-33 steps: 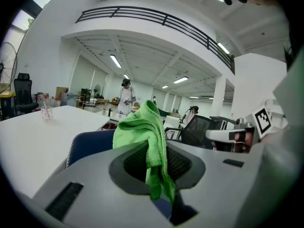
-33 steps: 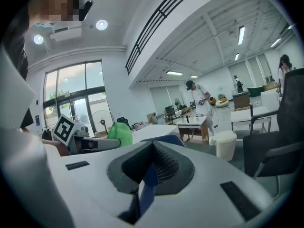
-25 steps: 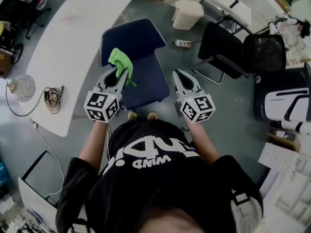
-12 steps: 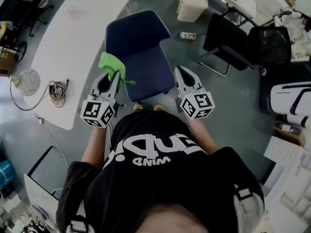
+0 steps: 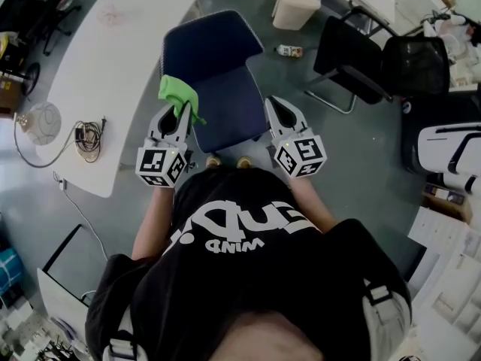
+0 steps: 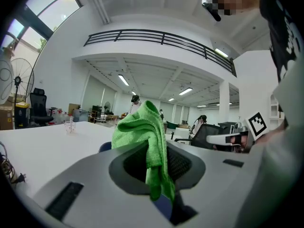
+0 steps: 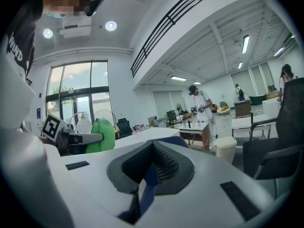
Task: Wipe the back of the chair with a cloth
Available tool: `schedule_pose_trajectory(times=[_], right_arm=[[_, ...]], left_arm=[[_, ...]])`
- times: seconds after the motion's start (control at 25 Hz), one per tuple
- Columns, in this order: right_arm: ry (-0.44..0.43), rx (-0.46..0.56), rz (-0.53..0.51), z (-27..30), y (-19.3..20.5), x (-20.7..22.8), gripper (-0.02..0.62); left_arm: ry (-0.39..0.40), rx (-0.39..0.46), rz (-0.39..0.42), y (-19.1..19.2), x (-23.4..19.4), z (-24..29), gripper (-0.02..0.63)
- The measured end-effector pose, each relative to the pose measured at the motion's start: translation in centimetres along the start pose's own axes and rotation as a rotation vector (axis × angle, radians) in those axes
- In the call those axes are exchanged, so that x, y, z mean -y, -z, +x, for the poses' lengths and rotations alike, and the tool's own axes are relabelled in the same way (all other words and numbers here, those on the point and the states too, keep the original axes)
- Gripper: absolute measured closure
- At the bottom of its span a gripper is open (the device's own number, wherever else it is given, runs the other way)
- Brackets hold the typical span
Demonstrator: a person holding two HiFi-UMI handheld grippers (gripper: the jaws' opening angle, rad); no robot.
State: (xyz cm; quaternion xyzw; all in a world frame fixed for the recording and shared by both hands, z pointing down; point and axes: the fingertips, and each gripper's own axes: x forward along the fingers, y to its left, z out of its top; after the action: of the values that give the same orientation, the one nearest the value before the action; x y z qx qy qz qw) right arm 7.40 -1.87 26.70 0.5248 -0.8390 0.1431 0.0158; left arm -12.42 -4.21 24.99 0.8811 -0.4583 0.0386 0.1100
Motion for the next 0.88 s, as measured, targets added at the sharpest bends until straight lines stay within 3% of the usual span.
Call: schedule_pose_trajectory(times=[0.88], right_arm=[[0.003,-0.026,-0.017,-0.23,0.38,0.39,0.598]], left_arm=[[-0.013,-0.016,-0.048,0.54,0.01,-0.38,0.54]])
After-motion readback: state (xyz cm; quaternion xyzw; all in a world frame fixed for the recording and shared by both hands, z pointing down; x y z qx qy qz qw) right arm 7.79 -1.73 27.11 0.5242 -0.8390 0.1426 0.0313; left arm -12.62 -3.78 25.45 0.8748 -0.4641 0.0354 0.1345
